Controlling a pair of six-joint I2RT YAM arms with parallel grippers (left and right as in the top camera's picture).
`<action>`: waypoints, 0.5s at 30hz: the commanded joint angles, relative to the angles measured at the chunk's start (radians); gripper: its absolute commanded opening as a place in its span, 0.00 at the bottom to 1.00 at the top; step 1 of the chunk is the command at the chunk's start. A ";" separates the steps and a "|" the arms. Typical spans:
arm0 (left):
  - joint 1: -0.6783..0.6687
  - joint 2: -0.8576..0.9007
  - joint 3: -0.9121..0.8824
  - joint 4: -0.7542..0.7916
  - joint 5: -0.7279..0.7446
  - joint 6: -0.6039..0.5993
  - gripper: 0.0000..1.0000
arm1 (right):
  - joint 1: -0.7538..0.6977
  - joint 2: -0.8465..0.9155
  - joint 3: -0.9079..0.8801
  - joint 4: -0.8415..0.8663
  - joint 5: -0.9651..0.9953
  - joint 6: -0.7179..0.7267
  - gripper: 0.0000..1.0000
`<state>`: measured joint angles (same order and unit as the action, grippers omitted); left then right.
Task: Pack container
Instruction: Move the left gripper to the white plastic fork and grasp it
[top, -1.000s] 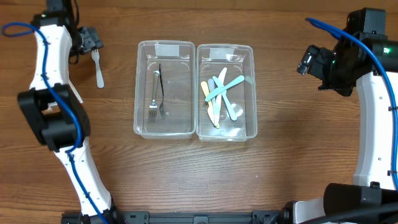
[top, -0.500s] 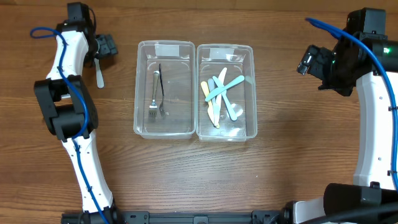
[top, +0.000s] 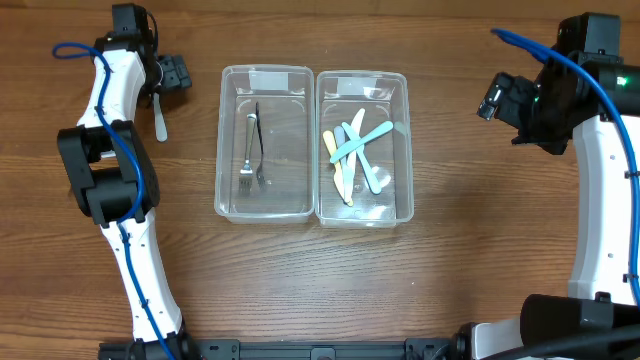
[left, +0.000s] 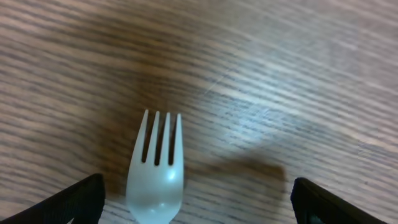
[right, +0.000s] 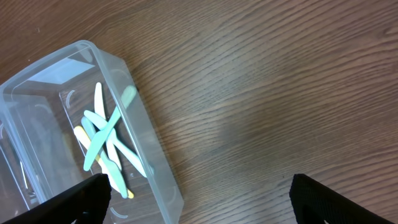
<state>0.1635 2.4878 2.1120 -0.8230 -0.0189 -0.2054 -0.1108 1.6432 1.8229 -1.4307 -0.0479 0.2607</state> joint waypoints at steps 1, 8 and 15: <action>0.002 0.011 -0.035 0.003 -0.018 0.019 0.95 | -0.001 -0.003 -0.004 0.004 0.001 -0.007 0.94; 0.018 0.011 -0.105 0.017 -0.018 0.018 0.95 | -0.001 -0.003 -0.004 0.005 0.001 -0.007 0.94; 0.024 0.011 -0.106 0.017 -0.017 0.018 0.74 | -0.001 -0.003 -0.004 0.004 0.001 -0.007 0.94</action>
<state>0.1719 2.4699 2.0525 -0.7872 -0.0498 -0.1867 -0.1108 1.6432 1.8229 -1.4311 -0.0479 0.2604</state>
